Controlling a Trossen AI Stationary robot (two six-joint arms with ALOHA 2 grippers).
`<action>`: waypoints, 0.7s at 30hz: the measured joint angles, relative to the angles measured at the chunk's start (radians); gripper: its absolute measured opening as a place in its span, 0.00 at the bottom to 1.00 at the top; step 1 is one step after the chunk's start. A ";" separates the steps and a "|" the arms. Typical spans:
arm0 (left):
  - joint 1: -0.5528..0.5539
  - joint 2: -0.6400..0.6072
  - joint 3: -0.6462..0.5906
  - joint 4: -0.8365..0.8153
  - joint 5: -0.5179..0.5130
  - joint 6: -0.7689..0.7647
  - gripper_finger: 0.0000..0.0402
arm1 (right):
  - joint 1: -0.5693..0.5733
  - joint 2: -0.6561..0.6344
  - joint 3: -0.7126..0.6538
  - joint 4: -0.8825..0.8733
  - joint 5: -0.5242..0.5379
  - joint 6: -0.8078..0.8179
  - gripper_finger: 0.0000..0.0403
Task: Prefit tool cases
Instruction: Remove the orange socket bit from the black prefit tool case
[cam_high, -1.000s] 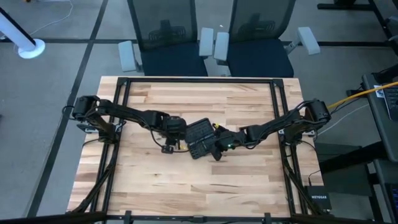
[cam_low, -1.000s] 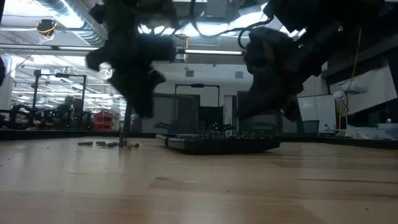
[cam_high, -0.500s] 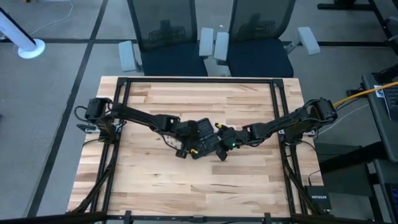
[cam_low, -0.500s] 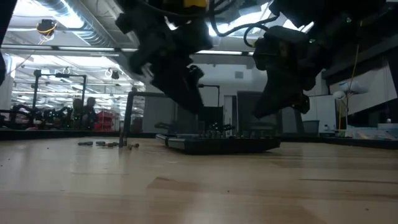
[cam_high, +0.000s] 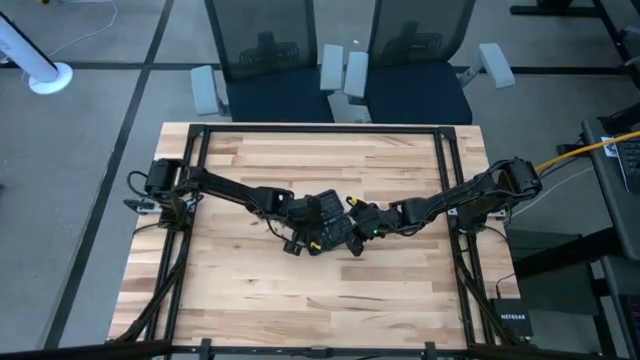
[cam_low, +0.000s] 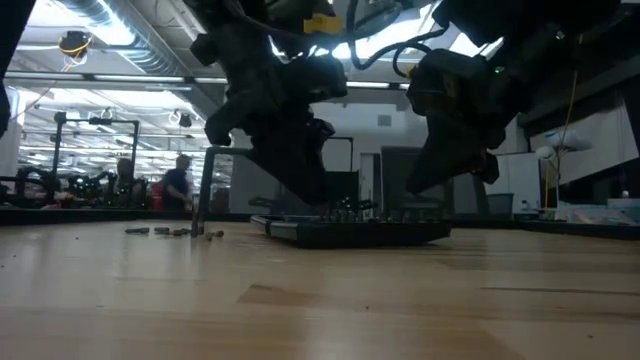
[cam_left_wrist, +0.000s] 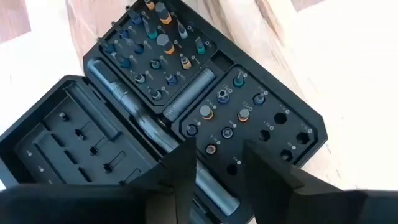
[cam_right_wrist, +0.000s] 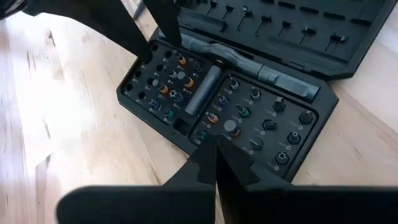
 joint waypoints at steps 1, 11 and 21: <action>0.002 0.000 0.000 0.000 0.000 0.004 0.27 | 0.000 0.000 0.000 -0.001 0.000 0.000 0.00; 0.015 0.037 0.000 0.015 0.000 0.061 0.21 | 0.000 0.000 0.000 0.000 -0.001 0.004 0.00; 0.014 0.054 0.000 0.021 0.029 0.089 0.21 | 0.000 0.000 0.000 0.004 0.009 0.006 0.00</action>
